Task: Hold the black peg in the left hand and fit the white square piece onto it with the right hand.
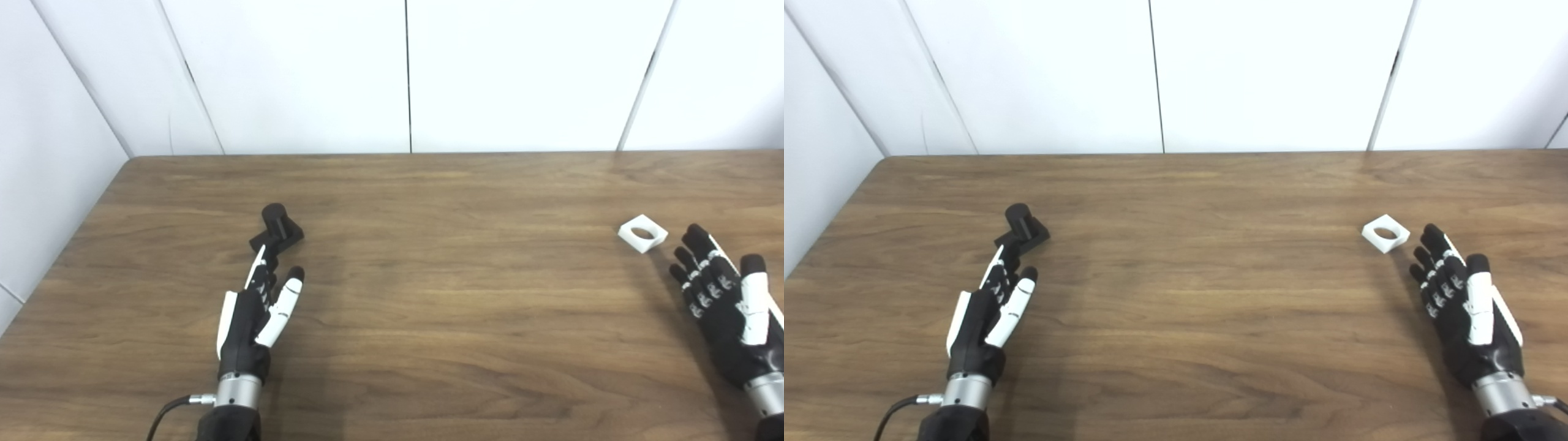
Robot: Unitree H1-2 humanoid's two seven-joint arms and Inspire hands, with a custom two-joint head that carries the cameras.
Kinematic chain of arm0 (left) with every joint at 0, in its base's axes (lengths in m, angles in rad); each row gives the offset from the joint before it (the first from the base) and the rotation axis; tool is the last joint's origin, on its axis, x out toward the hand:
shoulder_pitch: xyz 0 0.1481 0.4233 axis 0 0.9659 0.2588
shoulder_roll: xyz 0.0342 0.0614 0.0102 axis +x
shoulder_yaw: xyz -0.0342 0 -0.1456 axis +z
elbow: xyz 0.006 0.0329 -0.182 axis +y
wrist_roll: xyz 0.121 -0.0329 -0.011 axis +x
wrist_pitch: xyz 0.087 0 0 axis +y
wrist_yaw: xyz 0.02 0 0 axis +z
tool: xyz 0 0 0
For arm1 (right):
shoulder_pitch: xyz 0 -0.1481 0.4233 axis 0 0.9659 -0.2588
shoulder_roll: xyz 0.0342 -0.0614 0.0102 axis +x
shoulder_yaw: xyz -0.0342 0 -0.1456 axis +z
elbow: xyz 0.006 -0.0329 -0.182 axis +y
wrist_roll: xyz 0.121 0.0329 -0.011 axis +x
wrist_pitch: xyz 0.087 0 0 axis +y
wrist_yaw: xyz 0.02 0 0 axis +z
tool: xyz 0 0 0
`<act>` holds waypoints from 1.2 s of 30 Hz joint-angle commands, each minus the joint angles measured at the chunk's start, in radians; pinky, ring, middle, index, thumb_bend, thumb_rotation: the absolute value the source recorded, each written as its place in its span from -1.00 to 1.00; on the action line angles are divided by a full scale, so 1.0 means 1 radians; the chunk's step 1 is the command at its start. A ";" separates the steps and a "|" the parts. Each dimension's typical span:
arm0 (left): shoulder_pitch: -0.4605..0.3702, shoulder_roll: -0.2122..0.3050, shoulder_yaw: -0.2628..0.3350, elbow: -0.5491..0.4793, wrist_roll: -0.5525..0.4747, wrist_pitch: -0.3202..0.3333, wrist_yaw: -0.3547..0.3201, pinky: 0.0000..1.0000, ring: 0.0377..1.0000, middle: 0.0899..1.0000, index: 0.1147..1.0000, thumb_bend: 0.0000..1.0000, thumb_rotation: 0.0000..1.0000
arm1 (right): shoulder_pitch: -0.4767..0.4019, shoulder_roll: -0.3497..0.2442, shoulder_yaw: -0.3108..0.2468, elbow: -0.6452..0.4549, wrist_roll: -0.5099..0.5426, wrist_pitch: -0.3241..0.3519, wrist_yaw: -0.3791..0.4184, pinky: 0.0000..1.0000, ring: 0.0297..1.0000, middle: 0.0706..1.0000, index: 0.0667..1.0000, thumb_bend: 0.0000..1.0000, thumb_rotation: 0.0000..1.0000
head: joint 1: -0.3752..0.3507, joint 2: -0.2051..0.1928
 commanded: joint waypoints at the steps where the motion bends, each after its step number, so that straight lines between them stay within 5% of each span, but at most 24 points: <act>1: 0.043 0.026 -0.008 -0.045 0.071 -0.008 0.019 0.99 1.00 1.00 0.92 -0.04 0.18 | 0.024 0.022 0.010 0.001 0.009 -0.014 0.005 1.00 1.00 1.00 0.92 0.35 1.00 | 0.001 0.000; 9: -0.031 0.067 -0.022 -0.126 0.353 0.125 0.007 0.87 0.95 0.96 0.89 0.04 0.07 | 0.028 0.028 0.013 0.000 0.005 -0.010 -0.004 1.00 1.00 1.00 0.93 0.35 1.00 | 0.000 -0.002; 14: -0.088 0.101 -0.026 -0.119 0.473 0.189 0.008 0.88 0.95 0.93 0.86 0.20 -0.28 | 0.030 0.029 0.011 0.001 0.010 -0.010 -0.003 1.00 1.00 1.00 0.90 0.36 1.00 | -0.001 -0.004; 19: -0.132 0.138 -0.034 -0.092 0.554 0.248 0.003 0.86 0.96 0.90 0.75 0.34 -0.38 | 0.030 0.028 0.012 0.004 0.013 -0.007 0.001 1.00 1.00 1.00 0.91 0.35 1.00 | -0.001 -0.008; 36: -0.255 0.218 -0.064 0.107 0.660 0.256 0.027 0.92 0.98 0.88 0.57 0.49 -0.42 | 0.034 0.030 0.013 -0.003 0.004 0.007 -0.017 1.00 1.00 1.00 0.90 0.40 1.00 | -0.016 -0.013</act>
